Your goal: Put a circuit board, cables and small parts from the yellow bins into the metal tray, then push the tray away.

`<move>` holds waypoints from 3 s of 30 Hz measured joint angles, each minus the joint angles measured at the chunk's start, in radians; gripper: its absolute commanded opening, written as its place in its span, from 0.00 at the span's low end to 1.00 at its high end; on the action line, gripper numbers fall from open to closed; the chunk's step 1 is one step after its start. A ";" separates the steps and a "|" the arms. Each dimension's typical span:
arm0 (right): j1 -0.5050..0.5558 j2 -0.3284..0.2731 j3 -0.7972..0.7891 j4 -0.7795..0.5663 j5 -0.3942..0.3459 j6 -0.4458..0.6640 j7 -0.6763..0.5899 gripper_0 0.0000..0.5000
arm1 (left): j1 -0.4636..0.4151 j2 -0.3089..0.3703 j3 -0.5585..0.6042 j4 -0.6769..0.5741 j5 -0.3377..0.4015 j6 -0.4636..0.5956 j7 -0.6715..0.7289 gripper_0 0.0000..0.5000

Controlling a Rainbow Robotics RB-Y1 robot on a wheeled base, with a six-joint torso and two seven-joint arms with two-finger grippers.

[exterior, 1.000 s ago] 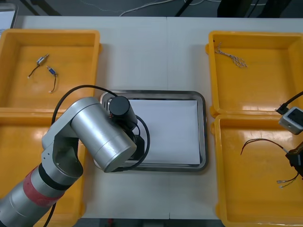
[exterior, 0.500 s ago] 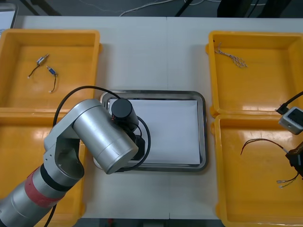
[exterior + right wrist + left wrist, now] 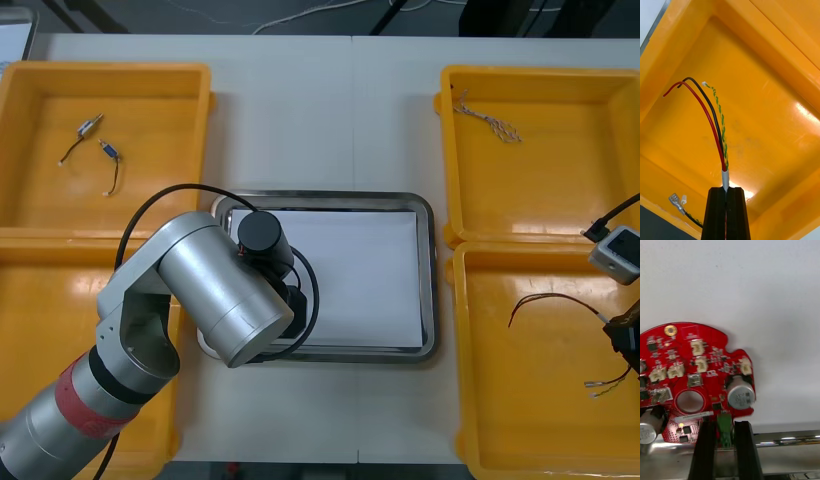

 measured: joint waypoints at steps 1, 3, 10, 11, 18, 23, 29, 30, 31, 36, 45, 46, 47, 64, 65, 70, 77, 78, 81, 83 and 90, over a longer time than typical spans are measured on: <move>0.000 0.000 0.000 0.000 0.000 0.000 0.000 0.00 | 0.000 0.000 0.000 0.000 0.000 0.000 0.000 0.61; 0.000 0.000 0.000 0.000 0.000 0.000 0.000 0.00 | 0.000 0.000 0.000 0.000 0.000 0.000 0.000 0.78; 0.000 0.000 0.000 0.000 0.000 0.000 0.000 0.00 | 0.000 0.000 0.000 0.000 0.000 -0.008 0.000 0.93; 0.000 0.000 0.000 0.000 0.000 0.000 0.000 0.00 | 0.000 0.000 0.000 0.000 0.000 -0.008 0.000 0.93; 0.000 0.000 0.000 0.000 0.000 0.000 0.000 0.00 | 0.000 0.000 0.005 -0.020 0.022 0.003 0.000 0.96; 0.000 0.000 0.000 0.000 0.000 0.000 0.000 0.00 | 0.000 0.000 0.023 -0.068 0.031 0.063 0.000 0.96; 0.000 0.000 0.000 0.000 0.000 0.000 0.000 0.00 | -0.002 0.001 0.069 -0.132 0.066 0.130 0.000 0.96; 0.000 0.000 0.000 0.000 0.000 0.000 0.000 0.00 | -0.004 0.002 0.076 -0.141 0.070 0.136 0.000 0.97; 0.000 0.000 0.000 0.000 0.000 0.000 0.000 0.00 | -0.008 0.003 0.083 -0.148 0.075 0.139 0.000 0.97; 0.000 0.015 0.000 -0.002 -0.045 0.000 0.000 0.00 | -0.027 0.023 0.131 -0.188 0.140 0.140 0.000 0.97; -0.030 0.019 0.074 -0.066 -0.036 -0.004 -0.059 0.00 | -0.058 0.068 0.256 -0.212 0.196 0.141 0.000 0.96; -0.040 0.019 0.089 -0.071 -0.036 -0.005 -0.059 0.00 | -0.062 0.074 0.269 -0.212 0.201 0.141 0.000 0.97; -0.051 0.019 0.103 -0.074 -0.036 -0.005 -0.059 0.00 | -0.065 0.080 0.281 -0.212 0.207 0.141 0.000 0.96; -0.327 0.019 0.475 -0.077 0.046 -0.002 -0.059 0.00 | -0.074 0.248 0.477 -0.215 0.350 0.141 0.000 0.96; -0.348 0.019 0.505 -0.077 0.056 -0.002 -0.059 0.00 | -0.074 0.255 0.486 -0.214 0.353 0.141 0.000 0.96; -0.454 0.027 0.644 -0.050 0.087 -0.002 -0.059 0.00 | -0.074 0.283 0.536 -0.197 0.370 0.141 0.000 0.97; -0.587 0.122 0.772 0.118 0.117 -0.001 -0.056 0.00 | -0.074 0.301 0.609 -0.113 0.372 0.141 -0.011 0.97; -0.602 0.138 0.786 0.140 0.125 -0.001 -0.055 0.00 | -0.074 0.304 0.613 -0.098 0.370 0.141 -0.018 0.96; -0.648 0.175 0.832 0.195 0.147 -0.003 -0.050 0.00 | -0.075 0.311 0.618 -0.057 0.360 0.141 -0.053 0.97; -0.679 0.189 0.867 0.231 0.161 -0.015 -0.038 0.00 | -0.079 0.313 0.621 -0.025 0.351 0.141 -0.087 0.96; -0.745 0.203 0.959 0.348 0.208 -0.130 0.107 0.00 | -0.130 0.314 0.621 0.075 0.333 0.139 -0.158 0.96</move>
